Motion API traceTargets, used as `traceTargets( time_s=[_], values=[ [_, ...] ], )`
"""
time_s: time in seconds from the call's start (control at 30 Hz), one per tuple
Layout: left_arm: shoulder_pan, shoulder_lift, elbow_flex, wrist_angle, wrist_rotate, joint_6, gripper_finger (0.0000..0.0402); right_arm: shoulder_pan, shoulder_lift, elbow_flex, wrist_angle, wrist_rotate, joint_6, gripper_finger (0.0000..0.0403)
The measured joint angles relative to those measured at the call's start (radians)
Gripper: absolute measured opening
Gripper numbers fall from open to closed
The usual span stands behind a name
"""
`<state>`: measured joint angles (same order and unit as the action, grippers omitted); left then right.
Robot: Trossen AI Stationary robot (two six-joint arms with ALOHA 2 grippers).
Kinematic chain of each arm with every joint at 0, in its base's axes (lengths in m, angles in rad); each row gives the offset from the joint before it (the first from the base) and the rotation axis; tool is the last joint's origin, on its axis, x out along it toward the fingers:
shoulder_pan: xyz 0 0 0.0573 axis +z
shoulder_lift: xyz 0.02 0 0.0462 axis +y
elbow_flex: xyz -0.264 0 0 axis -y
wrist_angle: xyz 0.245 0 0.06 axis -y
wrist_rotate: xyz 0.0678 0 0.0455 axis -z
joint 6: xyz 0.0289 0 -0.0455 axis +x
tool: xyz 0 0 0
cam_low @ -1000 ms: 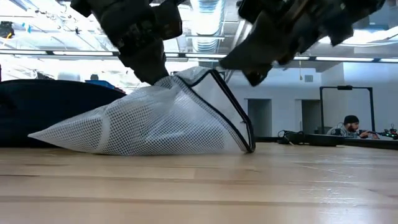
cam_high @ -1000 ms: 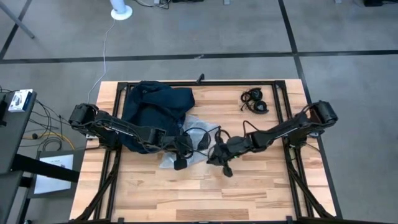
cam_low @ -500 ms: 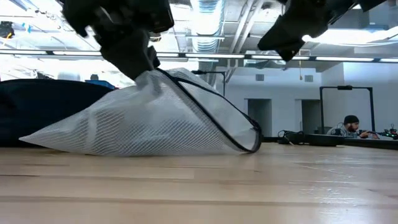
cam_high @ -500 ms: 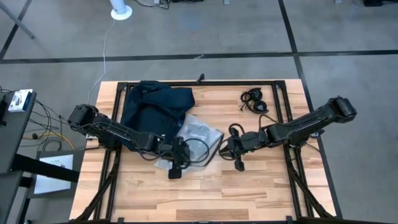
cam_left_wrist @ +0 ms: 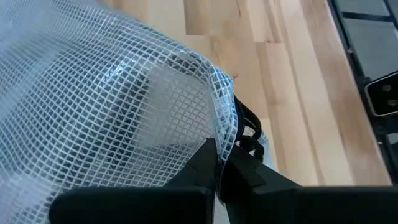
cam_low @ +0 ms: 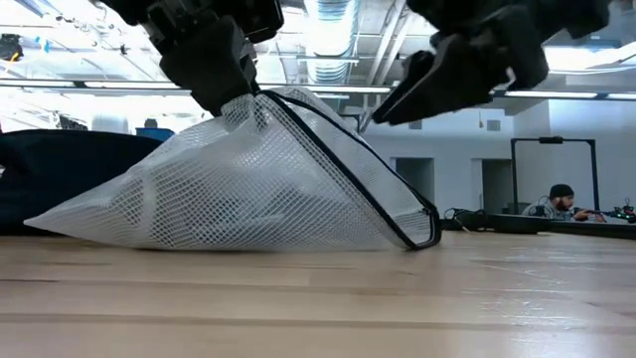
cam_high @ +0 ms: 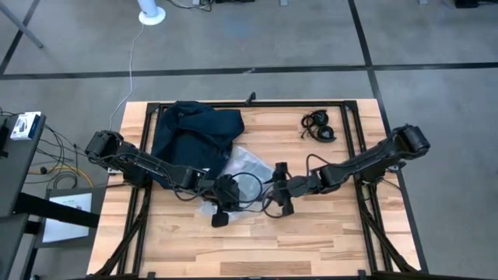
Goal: Unpack backpack
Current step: Remove the black calculator from the white zip lock bag
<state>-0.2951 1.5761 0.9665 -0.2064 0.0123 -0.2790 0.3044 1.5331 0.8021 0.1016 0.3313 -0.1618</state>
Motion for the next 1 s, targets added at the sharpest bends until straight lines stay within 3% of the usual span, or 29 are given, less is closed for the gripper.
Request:
traceTargets(
  time_s=[0.23, 0.4, 0.5, 0.63, 0.7, 1.0],
  values=[
    [0.0, 0.0, 0.0, 0.094, 0.01, -0.013, 0.0, -0.032, 0.119, 0.099, -0.007, -0.073, -0.057, 0.0221],
    [0.0, 0.0, 0.0, 0.138, 0.01, -0.013, 0.0, -0.037, 0.179, 0.179, -0.014, -0.038, -0.095, 0.0215],
    [0.0, 0.0, 0.0, 0.134, 0.009, -0.034, 0.0, -0.048, 0.191, 0.226, -0.023, -0.027, -0.05, 0.0175],
    [0.002, 0.0, 0.0, 0.126, -0.02, -0.098, 0.0, -0.054, 0.188, 0.248, -0.037, -0.028, -0.04, 0.0054],
    [0.002, 0.0, 0.0, 0.128, -0.024, -0.104, 0.0007, -0.057, 0.188, 0.255, -0.058, -0.029, -0.031, 0.0015],
    [-0.021, 0.0, 0.0, 0.218, 0.049, -0.23, 0.0118, -0.062, 0.187, 0.257, -0.225, -0.032, 0.11, 0.0]
  ],
)
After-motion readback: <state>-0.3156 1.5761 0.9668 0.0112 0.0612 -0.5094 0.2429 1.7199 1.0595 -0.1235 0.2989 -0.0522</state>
